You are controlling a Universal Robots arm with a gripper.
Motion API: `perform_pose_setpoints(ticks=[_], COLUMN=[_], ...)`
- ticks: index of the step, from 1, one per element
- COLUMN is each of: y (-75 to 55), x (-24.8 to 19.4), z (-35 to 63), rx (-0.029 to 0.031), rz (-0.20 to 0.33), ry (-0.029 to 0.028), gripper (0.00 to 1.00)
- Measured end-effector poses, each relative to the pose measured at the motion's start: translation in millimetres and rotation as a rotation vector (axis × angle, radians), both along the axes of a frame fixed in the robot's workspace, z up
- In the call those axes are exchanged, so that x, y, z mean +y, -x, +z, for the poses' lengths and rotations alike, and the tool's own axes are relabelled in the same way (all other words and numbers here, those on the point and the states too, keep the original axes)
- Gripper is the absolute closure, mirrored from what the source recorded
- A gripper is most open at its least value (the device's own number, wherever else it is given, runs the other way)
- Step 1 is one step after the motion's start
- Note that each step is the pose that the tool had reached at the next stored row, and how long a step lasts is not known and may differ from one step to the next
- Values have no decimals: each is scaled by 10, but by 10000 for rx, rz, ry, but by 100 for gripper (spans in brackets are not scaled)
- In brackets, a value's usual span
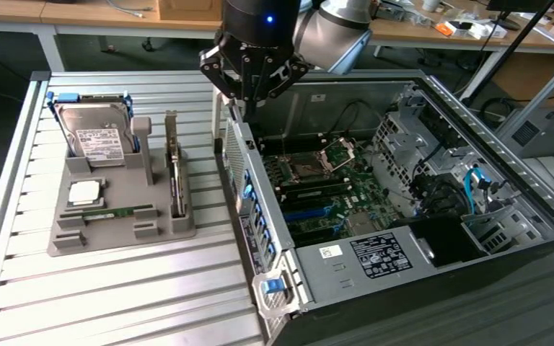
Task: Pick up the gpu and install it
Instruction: 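Reach for the gpu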
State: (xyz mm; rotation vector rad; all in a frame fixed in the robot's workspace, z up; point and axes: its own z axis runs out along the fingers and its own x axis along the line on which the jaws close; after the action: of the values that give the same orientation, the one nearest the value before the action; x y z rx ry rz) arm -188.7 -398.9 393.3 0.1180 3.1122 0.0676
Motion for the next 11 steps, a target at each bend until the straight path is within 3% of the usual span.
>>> perform_pose_setpoints(ticks=[11], y=[55], x=[0], z=[0], rx=[-1], rz=[0], ry=[0], gripper=[89])
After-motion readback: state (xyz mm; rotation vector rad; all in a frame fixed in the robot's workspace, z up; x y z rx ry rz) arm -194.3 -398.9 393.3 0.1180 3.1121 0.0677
